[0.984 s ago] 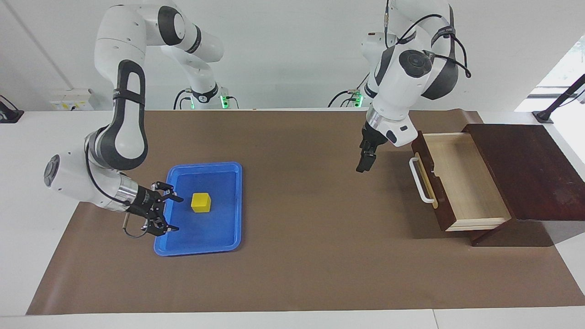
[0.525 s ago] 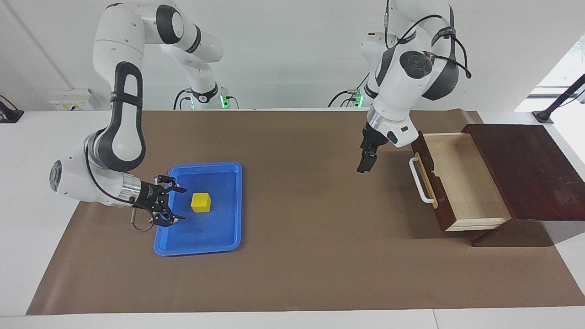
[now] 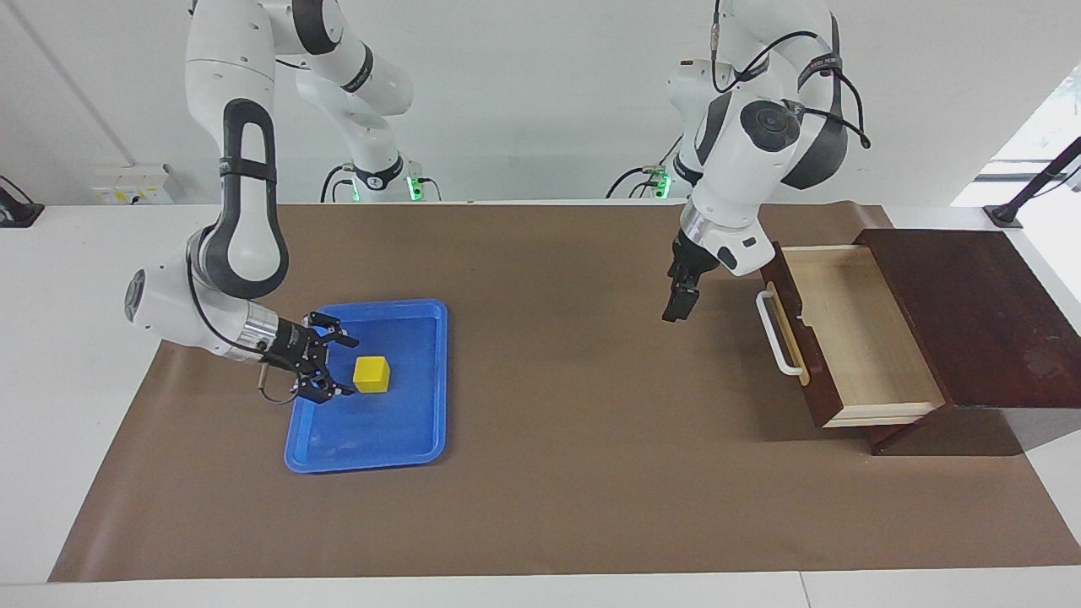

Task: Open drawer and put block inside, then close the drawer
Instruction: 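Grasp the yellow block in the blue tray with the right gripper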

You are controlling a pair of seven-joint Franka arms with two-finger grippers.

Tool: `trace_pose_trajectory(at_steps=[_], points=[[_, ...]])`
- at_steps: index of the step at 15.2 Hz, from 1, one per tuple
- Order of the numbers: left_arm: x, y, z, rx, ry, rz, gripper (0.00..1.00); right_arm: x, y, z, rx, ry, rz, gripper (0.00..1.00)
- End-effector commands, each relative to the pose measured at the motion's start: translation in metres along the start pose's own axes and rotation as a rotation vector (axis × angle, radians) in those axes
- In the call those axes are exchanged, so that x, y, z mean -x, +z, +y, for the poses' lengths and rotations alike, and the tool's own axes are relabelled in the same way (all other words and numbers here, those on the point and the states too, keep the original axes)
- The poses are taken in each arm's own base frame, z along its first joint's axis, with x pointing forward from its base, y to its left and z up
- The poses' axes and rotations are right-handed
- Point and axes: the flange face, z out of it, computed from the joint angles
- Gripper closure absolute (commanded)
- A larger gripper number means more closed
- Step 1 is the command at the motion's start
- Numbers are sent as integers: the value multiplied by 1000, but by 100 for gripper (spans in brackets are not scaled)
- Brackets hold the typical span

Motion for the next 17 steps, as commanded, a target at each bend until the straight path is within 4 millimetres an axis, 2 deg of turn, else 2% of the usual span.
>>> trace_pose_trajectory(at_steps=[1,3,5,11,14,16,17], points=[[-4,-1,-12,15,-7,-5,0,-1,1,12,-27,-32,-11,0],[-4,0,-13,13,-7,-5,0,-7,9,18,-52,-36,19,0],[-4,1,-13,12,-7,-5,0,-2,18,19,-55,-49,22,0],[-5,2,-12,12,-26,-5,0,-1,17,17,-68,-47,17,0],[-2,2,-3,-3,-100,34,0,-2,18,17,-68,-45,18,0],[-1,1,4,-10,-192,58,0,-1,18,17,-69,-37,18,20],[-1,-2,9,-18,-241,66,0,-1,18,17,-69,-32,18,40]])
